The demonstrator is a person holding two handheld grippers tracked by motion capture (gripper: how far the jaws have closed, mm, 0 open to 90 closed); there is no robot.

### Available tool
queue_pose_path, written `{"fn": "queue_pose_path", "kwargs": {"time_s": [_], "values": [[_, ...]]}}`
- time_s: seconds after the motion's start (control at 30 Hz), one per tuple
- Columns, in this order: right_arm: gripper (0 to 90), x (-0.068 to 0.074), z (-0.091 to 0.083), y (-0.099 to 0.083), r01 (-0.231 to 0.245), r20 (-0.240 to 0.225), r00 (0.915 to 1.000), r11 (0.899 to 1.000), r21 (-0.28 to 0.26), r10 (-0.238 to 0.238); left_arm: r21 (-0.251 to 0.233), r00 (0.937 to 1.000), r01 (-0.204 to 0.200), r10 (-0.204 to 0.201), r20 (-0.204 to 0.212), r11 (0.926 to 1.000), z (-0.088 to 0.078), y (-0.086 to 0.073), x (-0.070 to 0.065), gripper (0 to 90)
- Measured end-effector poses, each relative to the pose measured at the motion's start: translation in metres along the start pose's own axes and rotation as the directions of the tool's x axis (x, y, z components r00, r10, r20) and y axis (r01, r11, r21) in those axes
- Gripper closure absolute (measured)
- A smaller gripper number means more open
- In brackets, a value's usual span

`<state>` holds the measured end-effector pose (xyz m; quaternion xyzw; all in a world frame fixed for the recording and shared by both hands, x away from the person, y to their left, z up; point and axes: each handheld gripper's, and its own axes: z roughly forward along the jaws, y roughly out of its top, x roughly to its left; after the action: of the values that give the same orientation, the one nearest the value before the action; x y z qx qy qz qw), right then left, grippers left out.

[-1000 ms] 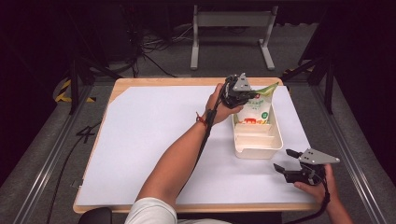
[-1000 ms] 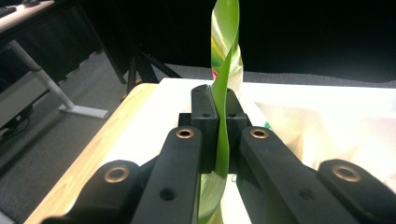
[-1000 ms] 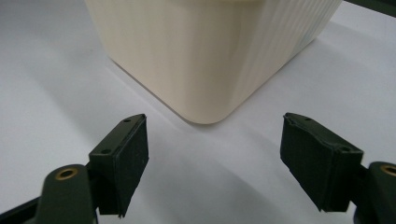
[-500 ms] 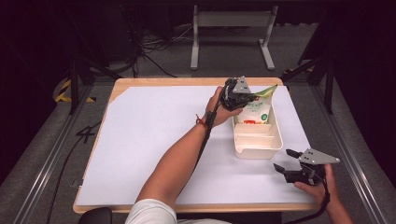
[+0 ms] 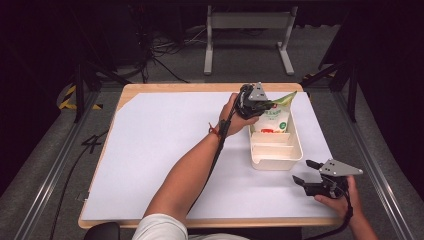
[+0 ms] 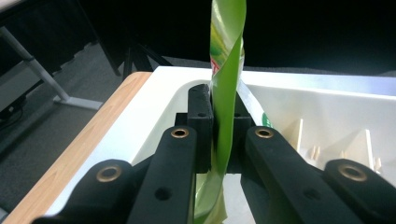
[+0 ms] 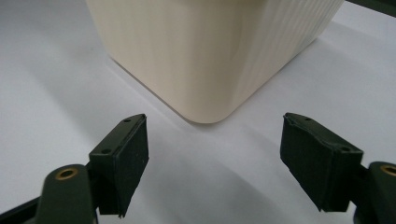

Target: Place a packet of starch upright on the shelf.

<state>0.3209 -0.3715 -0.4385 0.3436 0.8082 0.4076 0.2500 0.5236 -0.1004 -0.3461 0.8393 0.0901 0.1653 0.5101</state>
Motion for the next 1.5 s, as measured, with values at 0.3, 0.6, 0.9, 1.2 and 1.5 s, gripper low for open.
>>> {"fn": "queue_pose_path", "kwargs": {"time_s": [0.3,0.6,0.9,1.2,1.5], "values": [[23.6,0.000,0.000,0.000,-0.001,0.000,1.0000,1.000,0.001,0.001,-0.020,0.9997,-0.009,0.009,-0.025,0.9998,-0.008,-0.001,0.000,77.0],[23.6,0.000,0.001,0.000,-0.001,0.000,1.0000,1.000,0.004,0.001,-0.002,0.9977,-0.039,0.039,-0.056,0.9992,-0.020,0.000,0.000,66.7],[23.6,0.000,0.001,0.000,0.001,-0.001,1.0000,1.000,0.004,-0.001,0.010,0.9941,-0.062,0.062,-0.089,0.9980,-0.041,0.003,0.002,58.9],[23.6,0.000,0.001,0.000,-0.003,-0.002,1.0000,1.000,0.003,0.003,0.070,0.9841,-0.090,0.100,-0.147,0.9935,-0.060,0.006,0.004,41.1],[23.5,0.000,0.001,0.000,-0.003,-0.002,1.0000,1.000,0.003,0.003,0.126,0.9820,-0.063,0.084,-0.169,0.9900,-0.075,-0.002,0.007,25.1]]}}
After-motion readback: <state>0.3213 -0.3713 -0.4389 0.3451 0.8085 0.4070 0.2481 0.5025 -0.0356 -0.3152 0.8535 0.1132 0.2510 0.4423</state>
